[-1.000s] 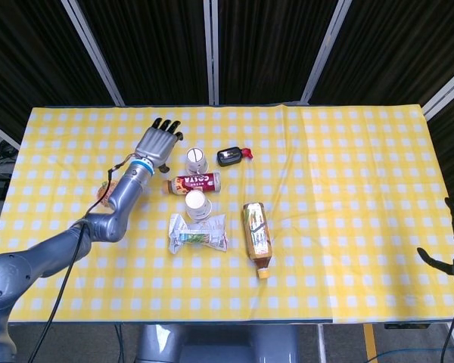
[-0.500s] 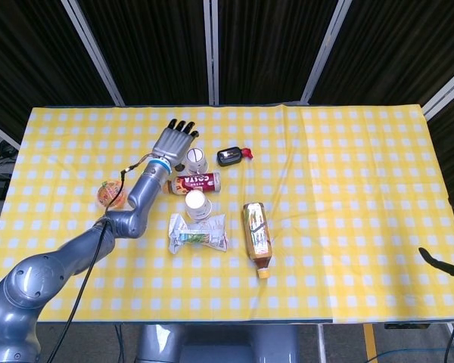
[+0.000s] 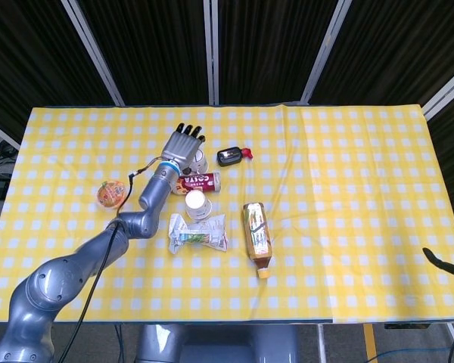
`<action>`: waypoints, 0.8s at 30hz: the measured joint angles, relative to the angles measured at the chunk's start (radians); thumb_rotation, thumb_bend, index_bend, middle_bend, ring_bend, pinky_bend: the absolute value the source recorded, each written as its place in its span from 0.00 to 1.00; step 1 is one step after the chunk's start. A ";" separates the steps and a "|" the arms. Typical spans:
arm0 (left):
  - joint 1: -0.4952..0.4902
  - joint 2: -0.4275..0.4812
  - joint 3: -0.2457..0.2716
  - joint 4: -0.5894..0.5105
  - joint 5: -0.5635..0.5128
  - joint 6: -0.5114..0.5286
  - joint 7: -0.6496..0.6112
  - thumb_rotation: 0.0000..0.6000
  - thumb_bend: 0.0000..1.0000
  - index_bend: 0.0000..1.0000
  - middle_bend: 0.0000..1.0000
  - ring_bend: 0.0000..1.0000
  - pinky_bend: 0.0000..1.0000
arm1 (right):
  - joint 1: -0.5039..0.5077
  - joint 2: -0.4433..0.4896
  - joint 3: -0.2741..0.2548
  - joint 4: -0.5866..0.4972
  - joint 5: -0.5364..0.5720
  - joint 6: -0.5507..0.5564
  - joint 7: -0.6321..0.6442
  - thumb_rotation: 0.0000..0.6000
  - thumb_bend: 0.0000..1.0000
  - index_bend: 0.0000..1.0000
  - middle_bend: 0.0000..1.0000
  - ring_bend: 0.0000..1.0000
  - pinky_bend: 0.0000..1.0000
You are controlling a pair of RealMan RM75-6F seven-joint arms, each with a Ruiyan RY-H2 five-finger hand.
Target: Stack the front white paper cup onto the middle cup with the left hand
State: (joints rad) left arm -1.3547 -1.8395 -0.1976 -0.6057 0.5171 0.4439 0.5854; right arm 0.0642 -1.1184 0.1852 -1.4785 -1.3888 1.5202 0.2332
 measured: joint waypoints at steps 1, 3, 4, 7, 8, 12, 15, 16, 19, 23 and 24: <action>-0.002 -0.005 0.001 0.008 -0.004 -0.002 0.004 1.00 0.26 0.21 0.00 0.00 0.00 | -0.001 0.001 0.000 -0.001 -0.001 0.002 0.001 1.00 0.04 0.00 0.00 0.00 0.00; -0.004 -0.012 0.000 0.019 -0.009 -0.005 0.009 1.00 0.26 0.23 0.00 0.00 0.00 | -0.002 0.002 0.001 -0.001 -0.002 0.004 0.003 1.00 0.04 0.00 0.00 0.00 0.00; -0.005 -0.015 0.000 0.026 -0.011 -0.007 0.012 1.00 0.26 0.24 0.00 0.00 0.00 | -0.002 0.002 0.001 -0.002 -0.003 0.005 0.004 1.00 0.04 0.00 0.00 0.00 0.00; -0.007 -0.021 0.000 0.037 -0.014 -0.010 0.019 1.00 0.26 0.27 0.00 0.00 0.00 | -0.003 0.003 0.001 -0.003 -0.005 0.008 0.007 1.00 0.04 0.00 0.00 0.00 0.00; -0.007 -0.024 0.000 0.040 -0.015 -0.010 0.020 1.00 0.26 0.28 0.00 0.00 0.00 | -0.003 0.004 0.001 -0.003 -0.006 0.009 0.008 1.00 0.04 0.00 0.00 0.00 0.00; -0.005 -0.033 -0.002 0.051 -0.019 -0.014 0.024 1.00 0.26 0.33 0.00 0.00 0.00 | -0.005 0.005 0.000 -0.005 -0.008 0.012 0.010 1.00 0.04 0.00 0.00 0.00 0.00; -0.005 -0.034 -0.005 0.053 -0.016 -0.015 0.024 1.00 0.27 0.38 0.00 0.00 0.00 | -0.006 0.006 0.000 -0.007 -0.008 0.012 0.011 1.00 0.04 0.00 0.00 0.00 0.00; -0.004 -0.034 -0.006 0.053 -0.014 -0.015 0.024 1.00 0.28 0.39 0.00 0.00 0.00 | -0.006 0.007 0.000 -0.008 -0.009 0.013 0.012 1.00 0.04 0.00 0.00 0.00 0.00; -0.003 -0.031 -0.009 0.048 -0.008 -0.012 0.022 1.00 0.33 0.39 0.00 0.00 0.00 | -0.007 0.008 0.000 -0.010 -0.012 0.016 0.015 1.00 0.04 0.00 0.00 0.00 0.00; -0.001 -0.017 -0.018 0.025 0.005 0.001 0.010 1.00 0.33 0.38 0.00 0.00 0.00 | -0.009 0.009 -0.001 -0.011 -0.013 0.019 0.013 1.00 0.04 0.00 0.00 0.00 0.00; 0.000 -0.012 -0.020 0.016 0.009 0.004 0.007 1.00 0.33 0.38 0.00 0.00 0.00 | -0.009 0.010 -0.001 -0.012 -0.013 0.020 0.013 1.00 0.04 0.00 0.00 0.00 0.00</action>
State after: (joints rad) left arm -1.3550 -1.8511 -0.2181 -0.5892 0.5257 0.4480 0.5923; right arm 0.0551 -1.1089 0.1846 -1.4902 -1.4021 1.5403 0.2458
